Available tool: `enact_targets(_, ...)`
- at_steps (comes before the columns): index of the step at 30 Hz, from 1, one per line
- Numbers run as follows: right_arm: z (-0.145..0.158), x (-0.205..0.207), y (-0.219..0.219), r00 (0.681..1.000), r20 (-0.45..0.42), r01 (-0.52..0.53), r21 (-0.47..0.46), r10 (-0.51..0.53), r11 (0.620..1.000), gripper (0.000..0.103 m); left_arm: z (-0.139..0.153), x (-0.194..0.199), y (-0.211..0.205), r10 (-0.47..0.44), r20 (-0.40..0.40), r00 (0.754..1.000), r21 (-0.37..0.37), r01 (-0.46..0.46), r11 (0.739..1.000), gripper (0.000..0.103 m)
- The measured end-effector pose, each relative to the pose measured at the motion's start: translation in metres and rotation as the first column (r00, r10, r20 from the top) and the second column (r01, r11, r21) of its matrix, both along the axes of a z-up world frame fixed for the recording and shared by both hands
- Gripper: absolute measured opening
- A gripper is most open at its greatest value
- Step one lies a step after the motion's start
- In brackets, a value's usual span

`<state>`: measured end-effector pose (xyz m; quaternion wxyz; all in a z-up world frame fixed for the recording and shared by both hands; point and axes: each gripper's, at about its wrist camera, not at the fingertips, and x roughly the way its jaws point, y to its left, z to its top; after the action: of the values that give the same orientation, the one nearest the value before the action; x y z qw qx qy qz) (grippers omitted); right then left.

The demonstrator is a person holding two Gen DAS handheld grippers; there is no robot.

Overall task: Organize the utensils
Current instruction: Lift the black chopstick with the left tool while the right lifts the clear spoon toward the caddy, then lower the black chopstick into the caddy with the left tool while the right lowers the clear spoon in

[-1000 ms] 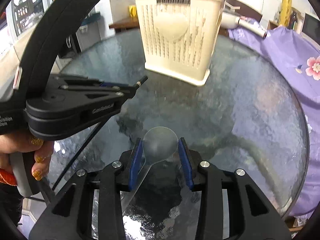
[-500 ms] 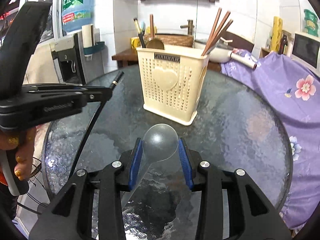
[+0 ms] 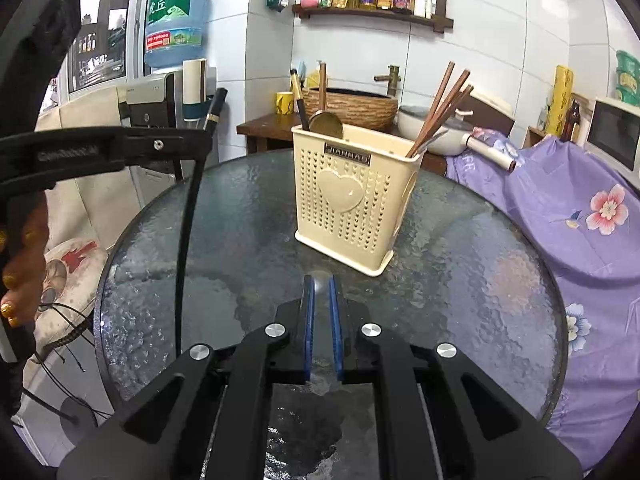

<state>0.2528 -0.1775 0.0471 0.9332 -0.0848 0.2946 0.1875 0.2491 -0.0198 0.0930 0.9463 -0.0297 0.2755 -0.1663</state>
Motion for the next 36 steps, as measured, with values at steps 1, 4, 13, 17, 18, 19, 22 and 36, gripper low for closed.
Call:
enact_targets(1, -0.003, 0.004, 0.000, 1.000, -0.017, 0.002, -0.001, -0.002, 1.000, 0.008, -0.001, 0.000, -0.001, 0.002, 0.000, 1.000, 0.002, -0.002, 1.000, 0.007)
enact_targets(4, -0.009, 0.011, -0.004, 0.999, -0.052, 0.014, 0.041, -0.012, 0.999, 0.015, -0.001, -0.001, 0.003, 0.006, 0.000, 1.000, 0.000, -0.006, 1.000, 0.007)
enact_targets(13, -0.051, 0.075, 0.030, 0.974, -0.225, 0.022, 0.007, -0.020, 1.000, 0.043, 0.000, -0.004, 0.012, 0.029, 0.003, 1.000, -0.015, -0.029, 0.999, 0.007)
enact_targets(17, -0.069, 0.108, 0.053, 0.960, -0.280, 0.007, -0.034, -0.016, 0.999, 0.043, 0.001, -0.010, 0.016, 0.033, 0.012, 0.999, -0.024, -0.033, 0.999, 0.007)
enact_targets(18, -0.073, 0.112, 0.057, 0.958, -0.285, 0.002, -0.047, -0.015, 0.999, 0.043, 0.001, -0.011, 0.016, 0.033, 0.015, 0.999, -0.024, -0.033, 0.999, 0.007)
enact_targets(19, -0.076, 0.118, 0.062, 0.957, -0.290, 0.002, -0.059, -0.019, 0.998, 0.043, 0.001, -0.013, 0.017, 0.032, 0.019, 0.999, -0.023, -0.032, 0.999, 0.007)
enact_targets(22, -0.084, 0.130, 0.070, 0.951, -0.308, 0.007, -0.086, -0.033, 0.996, 0.043, 0.002, -0.016, 0.018, 0.031, 0.026, 0.999, -0.023, -0.031, 0.999, 0.007)
enact_targets(36, -0.099, 0.164, 0.094, 0.932, -0.352, 0.054, -0.096, -0.084, 0.994, 0.042, 0.003, -0.022, 0.021, 0.012, 0.035, 0.999, -0.027, -0.011, 1.000, 0.007)
